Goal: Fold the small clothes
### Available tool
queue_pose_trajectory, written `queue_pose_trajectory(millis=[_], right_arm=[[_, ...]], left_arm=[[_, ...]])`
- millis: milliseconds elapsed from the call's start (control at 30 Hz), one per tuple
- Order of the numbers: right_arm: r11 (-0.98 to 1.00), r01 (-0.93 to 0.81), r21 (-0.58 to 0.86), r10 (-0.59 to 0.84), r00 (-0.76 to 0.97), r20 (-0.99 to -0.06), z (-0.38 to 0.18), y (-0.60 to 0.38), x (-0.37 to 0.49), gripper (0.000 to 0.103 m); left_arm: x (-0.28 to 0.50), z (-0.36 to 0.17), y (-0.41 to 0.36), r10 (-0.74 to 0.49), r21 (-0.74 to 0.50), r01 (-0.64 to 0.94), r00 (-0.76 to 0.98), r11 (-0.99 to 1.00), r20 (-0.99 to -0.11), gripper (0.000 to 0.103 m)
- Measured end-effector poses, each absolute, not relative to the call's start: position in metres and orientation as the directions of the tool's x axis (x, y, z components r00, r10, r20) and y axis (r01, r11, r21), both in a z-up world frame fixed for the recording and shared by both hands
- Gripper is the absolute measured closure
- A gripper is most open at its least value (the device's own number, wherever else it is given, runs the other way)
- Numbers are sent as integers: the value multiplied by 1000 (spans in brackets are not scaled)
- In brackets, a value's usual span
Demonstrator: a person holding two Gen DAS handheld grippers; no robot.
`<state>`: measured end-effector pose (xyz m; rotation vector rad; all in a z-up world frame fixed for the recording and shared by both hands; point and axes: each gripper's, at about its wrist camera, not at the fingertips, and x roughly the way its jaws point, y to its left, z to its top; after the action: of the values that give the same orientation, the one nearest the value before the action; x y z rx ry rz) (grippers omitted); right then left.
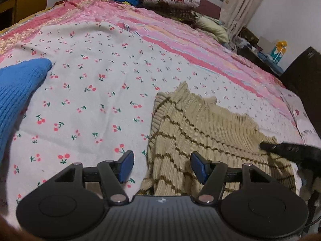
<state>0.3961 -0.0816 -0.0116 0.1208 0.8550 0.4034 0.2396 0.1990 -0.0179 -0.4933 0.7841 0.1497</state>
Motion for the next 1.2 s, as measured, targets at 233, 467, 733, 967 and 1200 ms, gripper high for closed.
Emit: queue_pose_trajectory(millis=[233,467,733,967,1200], right_arm=[[915,-259,310,402,661,-634,5,-81,413,98],[952,-251,176,296,607,-737,-37,-67,420,95],[911,-353,214,404,652,-642,18,-46,398,81],[826,-441,351,536,419,-733,-18,24,397,75],[844,-413,342,514,443,-734,-29,41,403,101]], left_arm=[[241,-12,200,-49,-395,-301,740,868,-671,35],[238,-31,203,-62,-363,-306,683,880,-727,35],[229,-28,208,-9,-355,-352,700,866,-714,35],[226,-31,208,-20,-365,-353,696,861,-718,35],[219,-24,215,-52,-412,-338,717,846,-695,35]])
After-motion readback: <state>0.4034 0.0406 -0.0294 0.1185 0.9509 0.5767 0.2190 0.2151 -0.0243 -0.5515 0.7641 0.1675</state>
